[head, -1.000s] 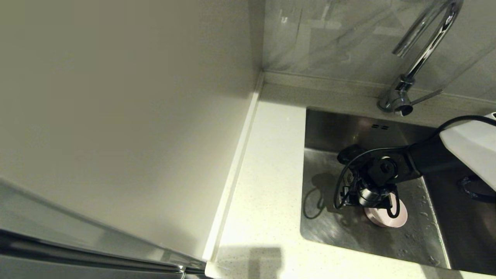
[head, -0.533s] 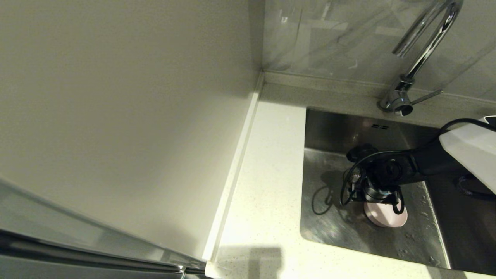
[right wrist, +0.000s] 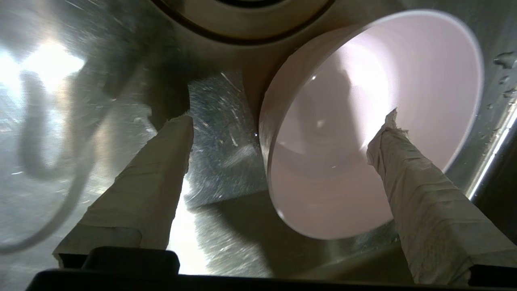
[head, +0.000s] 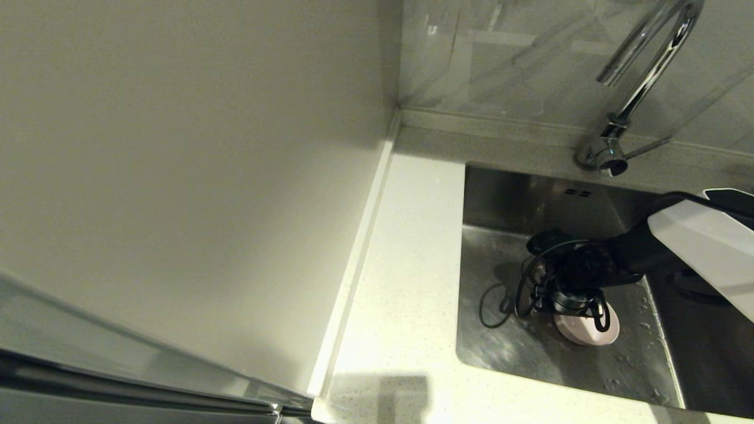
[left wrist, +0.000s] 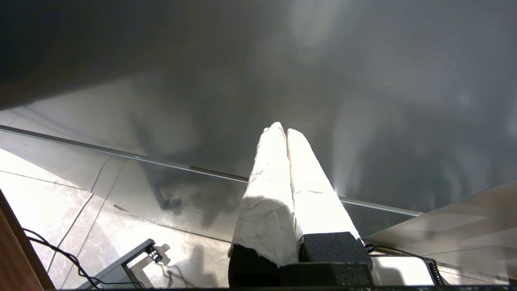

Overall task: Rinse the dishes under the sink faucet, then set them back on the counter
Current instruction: Put a bowl back to the table from the sink

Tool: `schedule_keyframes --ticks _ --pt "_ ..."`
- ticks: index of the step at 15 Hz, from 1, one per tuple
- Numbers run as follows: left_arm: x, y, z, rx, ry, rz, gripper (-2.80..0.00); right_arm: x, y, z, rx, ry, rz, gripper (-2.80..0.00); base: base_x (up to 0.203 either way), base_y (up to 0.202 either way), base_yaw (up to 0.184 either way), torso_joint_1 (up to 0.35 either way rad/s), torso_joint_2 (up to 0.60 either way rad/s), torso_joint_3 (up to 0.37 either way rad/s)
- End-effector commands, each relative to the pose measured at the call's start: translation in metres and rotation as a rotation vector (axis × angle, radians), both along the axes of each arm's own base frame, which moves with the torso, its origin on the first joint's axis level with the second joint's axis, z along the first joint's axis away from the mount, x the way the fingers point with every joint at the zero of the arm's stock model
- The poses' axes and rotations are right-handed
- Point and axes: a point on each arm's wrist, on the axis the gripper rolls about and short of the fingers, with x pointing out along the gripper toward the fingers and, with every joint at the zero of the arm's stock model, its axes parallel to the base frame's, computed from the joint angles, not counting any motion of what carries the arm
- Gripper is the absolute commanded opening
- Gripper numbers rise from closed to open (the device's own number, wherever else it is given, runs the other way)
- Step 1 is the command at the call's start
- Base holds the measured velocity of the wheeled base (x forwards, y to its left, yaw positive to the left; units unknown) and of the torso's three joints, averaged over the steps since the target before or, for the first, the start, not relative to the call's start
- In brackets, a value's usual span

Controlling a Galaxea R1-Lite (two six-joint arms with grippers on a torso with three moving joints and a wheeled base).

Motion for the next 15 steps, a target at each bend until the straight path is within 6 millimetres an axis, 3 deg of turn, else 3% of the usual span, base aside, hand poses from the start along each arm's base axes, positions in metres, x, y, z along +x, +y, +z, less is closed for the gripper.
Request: schedule_keyframes --ticks 1,15 --pt "0.0 0.0 0.0 0.001 -0.003 0.001 -2.8 0.002 -0.003 -0.011 -0.006 0.025 -0.009 0.0 0.0 0.0 0.0 0.0 0.0 0.0" --pt "0.0 0.0 0.0 0.0 -0.004 0.0 -2.8 0.008 -0.015 -0.004 -0.019 0.001 -0.011 0.0 0.0 0.0 0.0 0.0 0.0 0.0"
